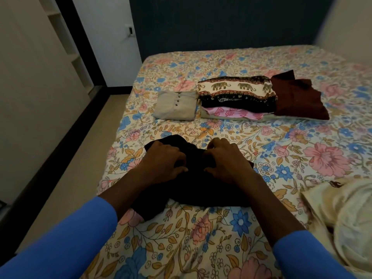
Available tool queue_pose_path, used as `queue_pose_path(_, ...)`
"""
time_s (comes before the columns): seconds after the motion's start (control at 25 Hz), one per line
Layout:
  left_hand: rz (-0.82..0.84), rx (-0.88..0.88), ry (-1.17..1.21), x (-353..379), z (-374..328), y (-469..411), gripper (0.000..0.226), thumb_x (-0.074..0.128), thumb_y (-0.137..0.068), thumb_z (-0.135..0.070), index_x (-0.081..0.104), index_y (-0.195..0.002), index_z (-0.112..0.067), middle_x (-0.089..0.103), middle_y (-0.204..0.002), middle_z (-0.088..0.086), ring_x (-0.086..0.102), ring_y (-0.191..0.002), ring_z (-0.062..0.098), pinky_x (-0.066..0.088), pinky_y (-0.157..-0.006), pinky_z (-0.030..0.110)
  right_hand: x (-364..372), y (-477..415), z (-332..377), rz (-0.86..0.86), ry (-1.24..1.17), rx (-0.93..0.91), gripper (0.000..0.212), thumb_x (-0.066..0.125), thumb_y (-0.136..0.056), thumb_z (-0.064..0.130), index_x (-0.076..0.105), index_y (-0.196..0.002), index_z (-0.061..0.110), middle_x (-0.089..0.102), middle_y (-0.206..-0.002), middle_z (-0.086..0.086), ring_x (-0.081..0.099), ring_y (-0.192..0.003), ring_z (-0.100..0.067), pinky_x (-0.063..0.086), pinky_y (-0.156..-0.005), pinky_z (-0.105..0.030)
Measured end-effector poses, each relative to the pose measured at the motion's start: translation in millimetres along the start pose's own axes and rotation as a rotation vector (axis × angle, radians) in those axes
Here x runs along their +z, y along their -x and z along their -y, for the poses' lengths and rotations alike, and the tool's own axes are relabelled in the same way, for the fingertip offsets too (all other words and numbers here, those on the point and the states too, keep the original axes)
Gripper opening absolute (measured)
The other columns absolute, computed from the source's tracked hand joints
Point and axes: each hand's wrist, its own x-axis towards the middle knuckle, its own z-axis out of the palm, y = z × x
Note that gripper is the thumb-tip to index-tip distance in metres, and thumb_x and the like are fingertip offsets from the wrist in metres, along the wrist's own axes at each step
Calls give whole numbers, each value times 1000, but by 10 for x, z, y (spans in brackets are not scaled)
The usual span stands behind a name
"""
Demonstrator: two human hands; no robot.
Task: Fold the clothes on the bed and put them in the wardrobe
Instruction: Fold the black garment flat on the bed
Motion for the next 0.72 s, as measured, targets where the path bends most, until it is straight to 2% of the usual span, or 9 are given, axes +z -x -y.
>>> queue_pose_path(0.12,-149,-90,327,-10,18,-11,9,63,-99,-39,68,-101,-32,61,-86,-17,57,-79,2,50,-81,36,42,-10,36,-76,-242,-9,51,69,-87,55,63,-131,31,47,-134,2,43,-122,-18,42,-100,-40)
queue_pose_path(0.2,-154,-123,470,-96,14,6,10,66,-98,-39,67,-101,-30,63,-89,-17,58,-81,-2,46,-73,29,51,-47,74,-24,-292,-37,45,68,-87,58,67,-123,33,51,-128,5,43,-118,-15,40,-94,-36)
queue_pose_path(0.28,30,-51,366,-176,39,39,21,71,-92,-48,68,-106,-33,65,-97,-17,58,-86,-2,46,-76,25,102,-78,107,-31,-147,-76,26,66,-93,44,71,-115,31,58,-122,2,47,-113,-18,38,-87,-34)
queue_pose_path(0.32,106,-22,276,-197,44,65,24,72,-91,-47,69,-110,-34,67,-102,-16,59,-91,0,45,-80,25,123,-77,108,-72,-161,-63,20,64,-96,36,72,-112,29,60,-116,1,50,-110,-19,39,-84,-33)
queue_pose_path(0.36,98,-17,244,-217,47,86,23,71,-93,-42,70,-113,-33,68,-105,-14,61,-95,4,45,-81,25,127,-65,109,-130,-237,-26,16,63,-97,31,72,-110,28,63,-111,1,54,-107,-19,43,-83,-33)
queue_pose_path(0.44,-112,-70,357,-264,51,153,19,69,-95,-28,72,-114,-28,72,-106,-10,64,-96,8,46,-81,25,38,-68,155,-266,-467,69,11,62,-99,25,71,-106,23,69,-103,2,62,-99,-18,50,-83,-36)
queue_pose_path(0.52,-314,-139,458,-353,32,186,22,67,-94,-16,73,-113,-25,73,-105,-7,64,-94,9,49,-82,27,-129,-94,192,-382,-573,104,11,64,-98,19,71,-107,19,73,-102,1,67,-95,-19,54,-82,-37)
queue_pose_path(0.6,-389,-185,341,-495,43,223,22,64,-91,-8,72,-106,-21,71,-101,-1,61,-94,16,52,-80,34,-337,-75,212,-406,-415,53,18,70,-94,12,75,-111,18,75,-102,-3,68,-94,-20,54,-80,-34)
queue_pose_path(0.72,-363,-279,-6,-683,160,334,12,63,-91,-12,66,-101,-19,64,-96,3,56,-93,22,54,-69,40,-586,75,123,-480,-77,39,26,78,-84,6,78,-109,16,75,-92,-10,69,-85,-28,43,-68,-30)
